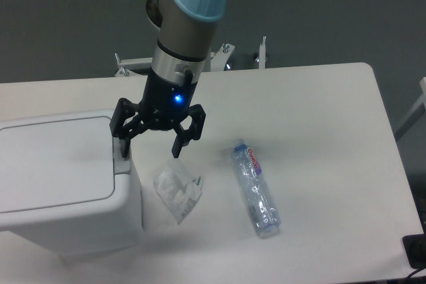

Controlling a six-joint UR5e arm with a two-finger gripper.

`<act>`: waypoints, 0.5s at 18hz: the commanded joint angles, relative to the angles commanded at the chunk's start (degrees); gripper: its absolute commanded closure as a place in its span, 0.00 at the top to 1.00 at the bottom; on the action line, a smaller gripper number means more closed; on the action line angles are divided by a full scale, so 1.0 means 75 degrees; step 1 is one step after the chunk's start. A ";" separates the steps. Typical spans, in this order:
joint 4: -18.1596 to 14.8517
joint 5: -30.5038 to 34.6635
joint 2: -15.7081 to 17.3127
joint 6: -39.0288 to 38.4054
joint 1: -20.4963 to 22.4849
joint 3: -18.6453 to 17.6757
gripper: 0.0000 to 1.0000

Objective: Open the trash can
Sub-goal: 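Press down on the grey lid button with the gripper, then lift the gripper up and away from the opened trash can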

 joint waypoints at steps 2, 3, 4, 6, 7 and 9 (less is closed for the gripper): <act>0.0012 0.0000 0.0000 0.0000 0.0000 0.0000 1.00; 0.0012 0.0000 0.0000 0.0000 0.0000 0.0012 1.00; 0.0012 0.0000 0.0000 0.0000 0.0000 0.0012 1.00; 0.0117 0.0000 0.0000 -0.0012 0.0000 0.0000 1.00; 0.0129 0.0000 0.0000 -0.0012 0.0000 0.0000 1.00; 0.0129 0.0000 0.0046 0.0000 0.0012 0.0105 1.00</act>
